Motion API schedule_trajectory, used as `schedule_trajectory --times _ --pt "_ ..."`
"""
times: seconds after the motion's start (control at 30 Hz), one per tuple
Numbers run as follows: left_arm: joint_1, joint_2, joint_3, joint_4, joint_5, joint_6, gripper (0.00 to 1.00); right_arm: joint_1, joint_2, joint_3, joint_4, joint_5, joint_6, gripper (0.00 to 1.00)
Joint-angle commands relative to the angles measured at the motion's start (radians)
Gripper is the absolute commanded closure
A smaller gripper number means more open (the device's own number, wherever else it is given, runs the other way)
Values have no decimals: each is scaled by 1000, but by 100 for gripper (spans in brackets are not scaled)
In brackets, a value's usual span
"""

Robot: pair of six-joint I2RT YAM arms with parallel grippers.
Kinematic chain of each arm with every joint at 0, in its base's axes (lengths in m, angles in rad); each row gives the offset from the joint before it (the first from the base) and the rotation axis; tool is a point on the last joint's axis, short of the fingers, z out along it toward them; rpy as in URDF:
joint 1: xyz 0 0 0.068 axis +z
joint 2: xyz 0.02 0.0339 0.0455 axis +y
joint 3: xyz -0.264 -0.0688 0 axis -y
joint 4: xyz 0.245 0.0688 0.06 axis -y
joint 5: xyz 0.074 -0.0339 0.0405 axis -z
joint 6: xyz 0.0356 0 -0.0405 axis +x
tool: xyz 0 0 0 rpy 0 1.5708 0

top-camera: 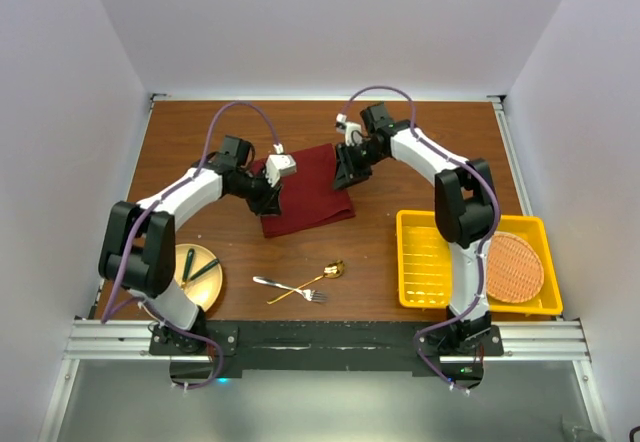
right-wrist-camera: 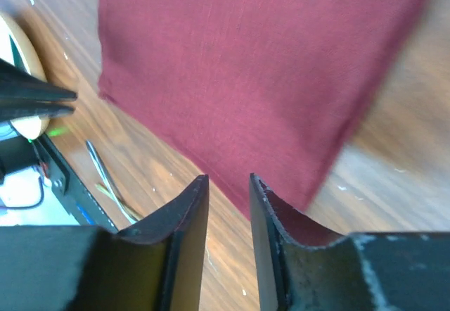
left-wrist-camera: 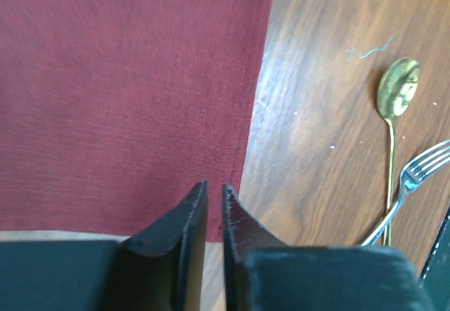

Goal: Fold the napkin into a case and place the utensils inside
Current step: Fold the square-folded napkin at the center of the board.

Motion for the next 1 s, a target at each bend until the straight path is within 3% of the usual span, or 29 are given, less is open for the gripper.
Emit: schedule_trajectory --times 0.0,0.37,0.57,0.67,0.73,0.87,0.9,0.93,0.97 --pt "4 58 -6 47 -20 -90 87 20 -20 -102 63 -34 3 69" --pt "5 120 -60 14 -98 -64 91 0 -20 -303 99 -3 6 69" --pt "16 63 -22 -25 -56 1 78 0 -75 -317 164 -131 85 60" --pt "19 -42 32 -7 10 13 67 2 -147 -236 202 -177 111 50" --pt "19 -106 69 39 14 -15 55 0 -210 -186 231 -171 105 36" --pt "19 -282 86 284 -61 -149 28 2 -296 -66 338 -67 56 18" --pt "19 -299 86 323 -72 -165 13 0 -307 -50 360 -47 39 14" --pt "18 -314 77 373 -121 -199 10 -1 -315 -40 422 -34 19 3" --pt "18 -330 72 462 -130 -255 6 -1 -333 -41 467 -2 22 2"
